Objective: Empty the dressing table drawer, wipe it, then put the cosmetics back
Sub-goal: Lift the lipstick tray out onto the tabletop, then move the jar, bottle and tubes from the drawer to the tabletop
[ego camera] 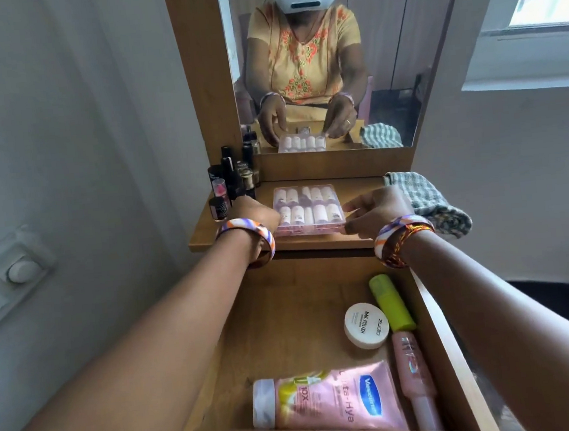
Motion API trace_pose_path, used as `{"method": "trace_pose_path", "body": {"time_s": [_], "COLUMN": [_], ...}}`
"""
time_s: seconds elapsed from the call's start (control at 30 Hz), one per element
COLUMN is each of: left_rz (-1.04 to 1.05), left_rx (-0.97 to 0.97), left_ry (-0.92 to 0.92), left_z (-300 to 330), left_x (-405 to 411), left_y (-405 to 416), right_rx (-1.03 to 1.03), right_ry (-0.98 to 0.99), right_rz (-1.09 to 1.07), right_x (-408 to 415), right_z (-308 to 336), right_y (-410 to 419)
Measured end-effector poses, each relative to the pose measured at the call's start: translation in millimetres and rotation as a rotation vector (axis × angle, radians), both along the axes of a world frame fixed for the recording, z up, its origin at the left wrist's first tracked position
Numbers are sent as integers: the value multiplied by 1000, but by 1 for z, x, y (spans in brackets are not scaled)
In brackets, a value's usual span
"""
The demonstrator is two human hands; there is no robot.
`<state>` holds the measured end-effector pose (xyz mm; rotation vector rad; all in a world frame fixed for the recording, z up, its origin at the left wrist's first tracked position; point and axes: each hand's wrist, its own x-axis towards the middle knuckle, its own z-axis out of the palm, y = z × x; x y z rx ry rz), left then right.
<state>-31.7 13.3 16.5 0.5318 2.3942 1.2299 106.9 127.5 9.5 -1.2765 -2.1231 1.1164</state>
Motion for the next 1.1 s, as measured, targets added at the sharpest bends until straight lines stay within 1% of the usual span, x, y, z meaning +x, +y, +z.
{"method": "trace_pose_path", "body": {"time_s": [0.17, 0.37, 0.5, 0.57, 0.63, 0.7, 0.73, 0.8, 0.87, 0.93, 1.0, 1.03, 1.1], "left_rz": [-44, -116, -121, -104, -108, -177, -227, -335, -451, -596, -743, -795, -849], "left_rx": [-30, -53, -4, 36, 143, 229, 228, 193, 122, -55, -306, -401, -470], "left_ry": [101, 136, 237, 330, 422, 433, 409, 333, 299, 337, 415, 448, 478], "left_z": [-3, -3, -5, -10, -16, -23, -28, -39, -49, -58, -68, -73, -83], "left_x": [4, 12, 26, 37, 50, 65, 72, 83, 92, 100, 108, 112, 121], "left_y": [10, 13, 9, 5, -1, -9, -11, -14, -12, -6, 1, 3, 6], "right_rx": [54, 56, 90, 109, 121, 141, 166, 215, 239, 256, 278, 291, 341], "right_ry": [20, 90, 104, 114, 140, 164, 151, 40, -129, -321, -490, -563, -648], "right_rz": [-33, -78, -65, -43, -6, 70, 128, 260, 344, 360, 333, 316, 300], "right_x": [-17, -31, -38, -36, -29, -14, -5, 17, 38, 54, 66, 70, 73], "right_z": [-7, -16, -19, -20, -18, -17, -17, -17, -20, -27, -38, -44, -50], "right_y": [2, -1, -5, -5, -5, -5, -5, -7, -10, -12, -13, -16, -25]}}
